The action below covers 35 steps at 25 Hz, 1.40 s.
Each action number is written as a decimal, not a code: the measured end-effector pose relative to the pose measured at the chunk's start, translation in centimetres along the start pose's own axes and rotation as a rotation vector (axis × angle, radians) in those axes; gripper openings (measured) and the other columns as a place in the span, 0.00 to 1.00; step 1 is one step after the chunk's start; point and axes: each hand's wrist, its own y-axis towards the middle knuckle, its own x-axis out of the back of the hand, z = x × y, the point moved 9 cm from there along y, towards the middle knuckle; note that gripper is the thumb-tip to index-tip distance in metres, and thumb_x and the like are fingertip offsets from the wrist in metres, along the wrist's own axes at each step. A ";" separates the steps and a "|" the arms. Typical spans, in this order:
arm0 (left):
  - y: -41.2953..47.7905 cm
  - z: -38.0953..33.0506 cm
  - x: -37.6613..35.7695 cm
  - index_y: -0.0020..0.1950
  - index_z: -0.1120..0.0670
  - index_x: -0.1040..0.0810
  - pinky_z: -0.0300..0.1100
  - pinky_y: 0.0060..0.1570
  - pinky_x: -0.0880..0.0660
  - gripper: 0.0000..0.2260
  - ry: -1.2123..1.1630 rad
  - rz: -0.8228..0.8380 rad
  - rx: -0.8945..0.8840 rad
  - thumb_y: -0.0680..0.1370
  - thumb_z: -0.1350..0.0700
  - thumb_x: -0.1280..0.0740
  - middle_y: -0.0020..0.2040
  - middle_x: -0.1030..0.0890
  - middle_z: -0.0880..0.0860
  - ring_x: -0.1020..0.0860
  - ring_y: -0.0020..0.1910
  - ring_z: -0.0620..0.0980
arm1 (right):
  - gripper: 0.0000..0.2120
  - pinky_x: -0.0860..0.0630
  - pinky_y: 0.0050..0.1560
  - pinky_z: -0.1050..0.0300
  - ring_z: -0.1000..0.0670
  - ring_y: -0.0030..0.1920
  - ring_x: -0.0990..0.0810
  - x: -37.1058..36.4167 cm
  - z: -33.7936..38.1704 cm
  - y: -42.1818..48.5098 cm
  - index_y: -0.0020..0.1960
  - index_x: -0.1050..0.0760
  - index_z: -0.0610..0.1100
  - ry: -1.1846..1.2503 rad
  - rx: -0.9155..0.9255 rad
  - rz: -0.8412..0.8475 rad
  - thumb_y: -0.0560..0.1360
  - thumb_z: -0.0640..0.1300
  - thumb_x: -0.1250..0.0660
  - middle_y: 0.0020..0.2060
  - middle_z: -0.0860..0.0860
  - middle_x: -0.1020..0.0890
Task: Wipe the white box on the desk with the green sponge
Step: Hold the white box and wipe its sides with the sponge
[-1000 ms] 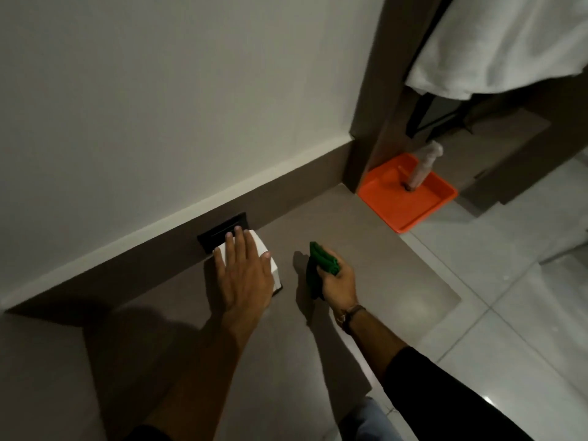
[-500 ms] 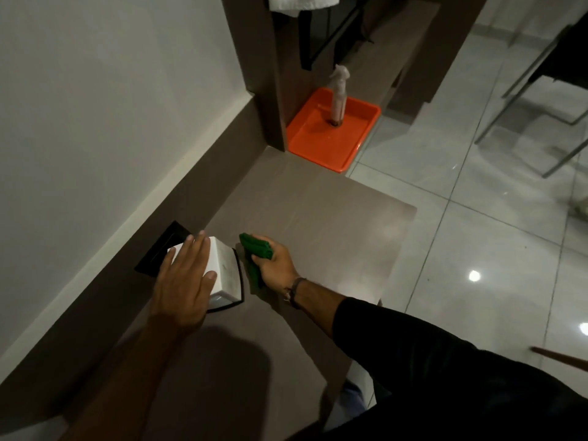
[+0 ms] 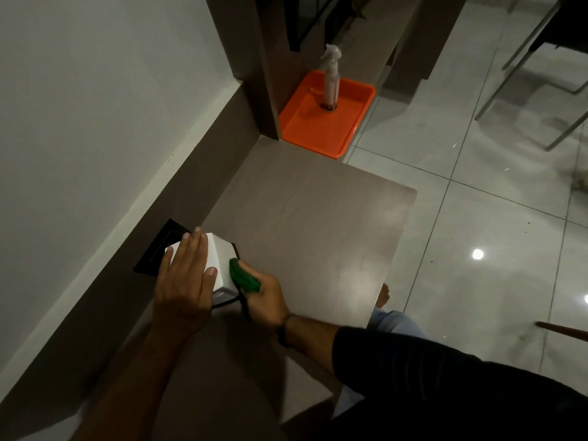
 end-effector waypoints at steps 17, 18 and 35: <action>-0.4 1.2 -1.7 0.82 0.64 0.39 0.62 0.80 0.37 0.26 0.011 0.111 0.084 0.86 0.55 0.42 0.83 0.36 0.64 0.37 0.83 0.62 | 0.15 0.20 0.59 0.51 0.46 0.58 0.19 -1.0 2.8 3.7 0.67 0.24 0.48 0.021 -0.138 0.003 0.81 0.42 0.37 0.60 0.47 0.18; -0.2 1.5 -1.7 0.82 0.63 0.38 0.61 0.80 0.37 0.26 -0.035 0.129 0.141 0.85 0.54 0.45 0.82 0.35 0.63 0.35 0.82 0.62 | 0.18 0.21 0.61 0.50 0.46 0.61 0.20 -0.9 1.9 1.6 0.71 0.28 0.50 0.031 -0.139 0.019 0.82 0.41 0.38 0.63 0.49 0.20; 0.4 1.7 -1.8 0.82 0.60 0.37 0.62 0.77 0.35 0.29 -0.114 0.269 0.265 0.84 0.48 0.51 0.82 0.34 0.62 0.33 0.80 0.63 | 0.10 0.19 0.58 0.41 0.40 0.55 0.17 0.9 2.4 5.6 0.57 0.20 0.41 -0.101 -0.368 0.009 0.78 0.37 0.35 0.54 0.41 0.16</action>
